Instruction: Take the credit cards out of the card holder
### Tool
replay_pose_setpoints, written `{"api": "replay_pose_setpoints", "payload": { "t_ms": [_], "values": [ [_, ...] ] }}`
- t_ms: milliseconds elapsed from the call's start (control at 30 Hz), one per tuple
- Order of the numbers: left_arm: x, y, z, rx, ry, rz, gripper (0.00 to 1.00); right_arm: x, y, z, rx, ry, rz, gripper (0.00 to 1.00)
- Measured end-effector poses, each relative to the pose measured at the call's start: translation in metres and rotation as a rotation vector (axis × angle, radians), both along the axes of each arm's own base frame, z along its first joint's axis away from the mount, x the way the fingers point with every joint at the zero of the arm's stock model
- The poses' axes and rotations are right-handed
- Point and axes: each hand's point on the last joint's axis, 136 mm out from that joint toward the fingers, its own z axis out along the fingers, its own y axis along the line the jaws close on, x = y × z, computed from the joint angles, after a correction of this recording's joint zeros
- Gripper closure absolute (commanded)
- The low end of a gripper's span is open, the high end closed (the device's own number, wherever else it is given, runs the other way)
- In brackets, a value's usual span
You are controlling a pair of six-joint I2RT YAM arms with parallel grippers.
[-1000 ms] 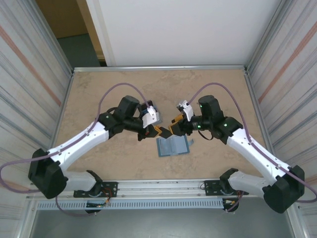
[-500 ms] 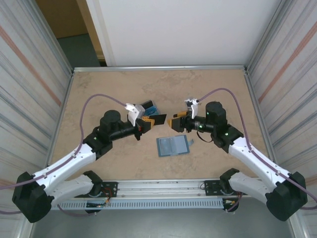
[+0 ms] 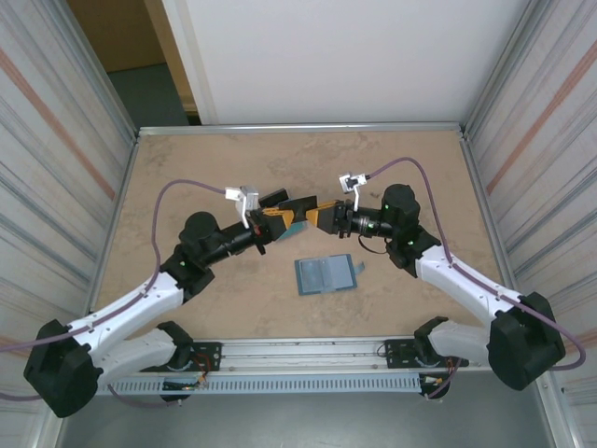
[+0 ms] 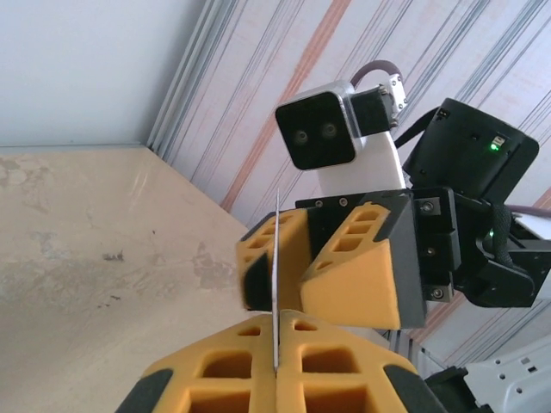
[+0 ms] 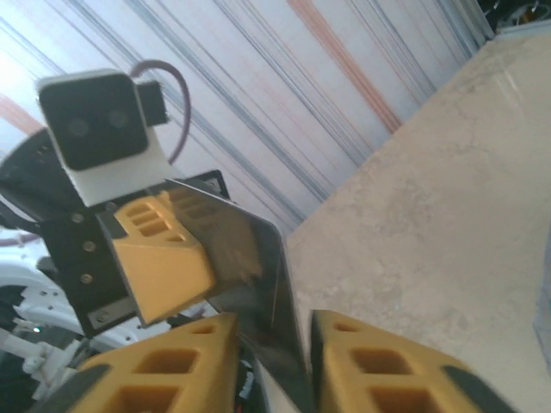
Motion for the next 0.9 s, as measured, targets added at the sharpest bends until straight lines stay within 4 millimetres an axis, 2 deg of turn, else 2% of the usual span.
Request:
{"api": "replay_pose_setpoints", "payload": {
  "t_ms": [133, 167, 367, 433, 533, 600, 767, 900],
  "values": [
    [0.002, -0.001, 0.001, -0.015, 0.01, -0.005, 1.0, -0.006, -0.001, 0.008, 0.009, -0.037, 0.01, 0.98],
    [0.002, -0.002, 0.001, -0.019, 0.008, -0.01, 0.97, -0.007, -0.002, 0.009, 0.009, -0.047, 0.009, 1.0],
    [0.001, -0.002, -0.003, -0.001, 0.017, -0.027, 0.63, -0.023, -0.003, 0.011, -0.027, -0.106, 0.024, 1.0],
    [0.0, 0.001, -0.009, 0.029, 0.018, -0.033, 0.5, -0.03, -0.003, 0.009, -0.054, -0.123, 0.031, 1.0],
    [-0.001, 0.006, -0.01, 0.101, 0.007, -0.038, 0.37, -0.036, -0.004, 0.002, -0.1, -0.136, 0.042, 1.0],
    [-0.003, 0.009, 0.0, 0.152, -0.026, -0.042, 0.33, -0.041, -0.007, -0.002, -0.13, -0.144, 0.048, 1.0],
    [-0.017, 0.014, 0.041, 0.256, -0.161, -0.081, 0.29, -0.049, -0.013, -0.001, -0.177, -0.18, 0.064, 1.0],
    [-0.026, 0.013, 0.05, 0.355, -0.204, -0.147, 0.29, -0.057, -0.012, -0.004, -0.202, -0.199, 0.096, 1.0]
  ]
}}
